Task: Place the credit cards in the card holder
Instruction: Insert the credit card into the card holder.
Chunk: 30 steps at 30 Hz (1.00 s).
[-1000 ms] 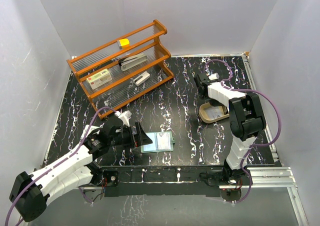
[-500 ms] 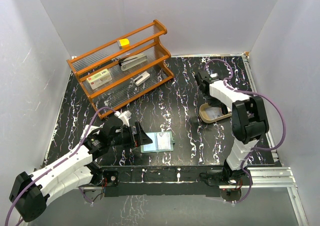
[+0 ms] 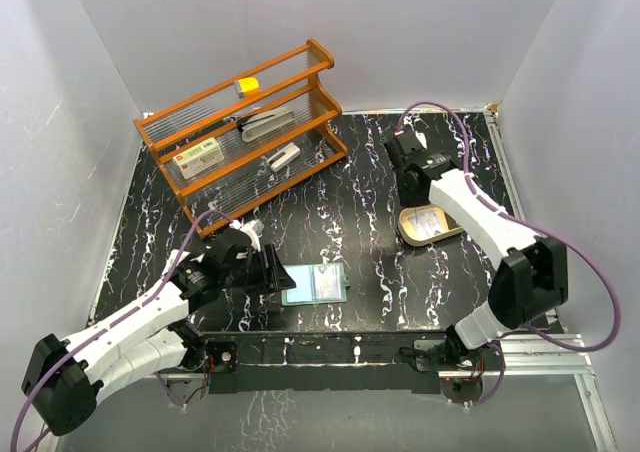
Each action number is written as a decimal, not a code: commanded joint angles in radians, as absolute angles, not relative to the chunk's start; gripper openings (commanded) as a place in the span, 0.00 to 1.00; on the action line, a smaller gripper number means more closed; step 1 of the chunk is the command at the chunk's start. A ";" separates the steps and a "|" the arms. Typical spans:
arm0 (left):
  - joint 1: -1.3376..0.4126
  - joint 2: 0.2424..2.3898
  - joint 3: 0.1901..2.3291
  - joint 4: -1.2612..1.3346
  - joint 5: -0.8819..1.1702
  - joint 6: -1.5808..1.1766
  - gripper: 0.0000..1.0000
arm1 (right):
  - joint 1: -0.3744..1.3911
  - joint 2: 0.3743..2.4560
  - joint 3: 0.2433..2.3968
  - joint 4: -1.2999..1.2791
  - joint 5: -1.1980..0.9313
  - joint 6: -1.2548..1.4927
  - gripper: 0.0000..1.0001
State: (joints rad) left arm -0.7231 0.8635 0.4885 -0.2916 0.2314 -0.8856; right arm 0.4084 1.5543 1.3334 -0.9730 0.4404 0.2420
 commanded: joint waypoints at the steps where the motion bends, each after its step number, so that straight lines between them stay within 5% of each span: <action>1: -0.725 0.871 0.532 -0.326 0.209 -0.870 0.44 | 0.429 1.413 1.323 -0.907 0.182 0.315 0.00; 8: -0.725 0.930 0.531 -0.313 0.177 -0.895 0.00 | 0.462 1.238 1.118 -0.704 -0.195 0.456 0.00; 30: -0.722 1.162 0.497 -0.209 0.118 -0.959 0.00 | 0.698 1.330 0.810 -0.275 -0.442 0.704 0.00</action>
